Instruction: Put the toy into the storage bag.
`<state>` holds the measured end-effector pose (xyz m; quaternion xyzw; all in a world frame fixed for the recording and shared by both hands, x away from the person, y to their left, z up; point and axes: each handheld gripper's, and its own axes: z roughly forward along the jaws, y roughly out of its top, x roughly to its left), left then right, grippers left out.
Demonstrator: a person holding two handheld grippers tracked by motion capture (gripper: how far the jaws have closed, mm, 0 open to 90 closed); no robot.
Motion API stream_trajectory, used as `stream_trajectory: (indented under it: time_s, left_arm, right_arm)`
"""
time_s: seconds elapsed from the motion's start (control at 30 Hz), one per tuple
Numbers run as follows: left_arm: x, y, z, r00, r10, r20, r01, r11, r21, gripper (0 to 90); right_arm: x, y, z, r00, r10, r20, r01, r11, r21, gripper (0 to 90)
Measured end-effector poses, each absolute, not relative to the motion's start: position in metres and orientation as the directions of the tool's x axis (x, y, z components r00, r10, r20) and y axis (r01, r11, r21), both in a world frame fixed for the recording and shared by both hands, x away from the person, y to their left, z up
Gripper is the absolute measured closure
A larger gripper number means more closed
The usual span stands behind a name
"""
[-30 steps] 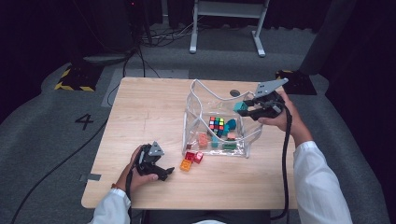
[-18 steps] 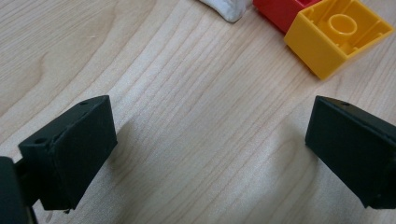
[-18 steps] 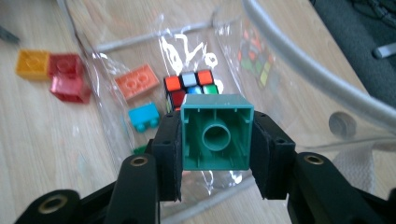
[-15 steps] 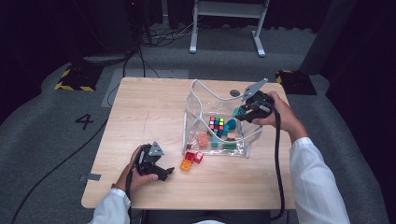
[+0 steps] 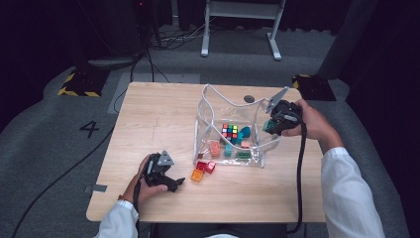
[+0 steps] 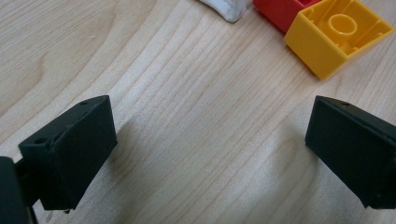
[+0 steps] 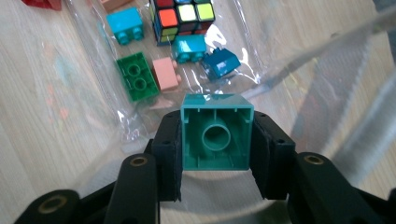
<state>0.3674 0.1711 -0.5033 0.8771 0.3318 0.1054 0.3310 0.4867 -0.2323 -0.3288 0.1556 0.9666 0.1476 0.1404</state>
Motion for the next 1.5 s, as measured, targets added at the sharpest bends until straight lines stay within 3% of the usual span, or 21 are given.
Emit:
stream_trajectory:
  time_s: [0.37, 0.57, 0.77, 1.03, 1.5]
  left_arm:
    - [0.367, 0.171, -0.503, 0.757, 0.652, -0.036, 0.513, -0.560, 0.651, 2.1]
    - [0.367, 0.171, -0.503, 0.758, 0.652, -0.035, 0.512, -0.560, 0.651, 2.1]
    - [0.367, 0.171, -0.503, 0.757, 0.652, -0.036, 0.513, -0.560, 0.651, 2.1]
    - [0.367, 0.171, -0.503, 0.757, 0.652, -0.036, 0.513, -0.560, 0.651, 2.1]
    - [0.367, 0.171, -0.503, 0.757, 0.652, -0.036, 0.513, -0.560, 0.651, 2.1]
  right_arm:
    - [0.480, -0.243, -0.324, -0.904, 0.367, -0.219, 0.251, 0.870, 0.424, 53.9]
    - [0.474, -0.251, -0.317, -0.890, 0.399, -0.220, 0.228, 0.808, 0.543, 46.9]
    - [0.452, -0.272, -0.305, -0.851, 0.495, -0.177, 0.218, 0.638, 0.739, 38.9]
    - [0.426, -0.298, -0.304, -0.786, 0.589, -0.186, 0.215, 0.543, 0.812, 28.6]
    - [0.387, -0.332, -0.335, -0.746, 0.645, -0.167, 0.206, 0.462, 0.862, 26.8]
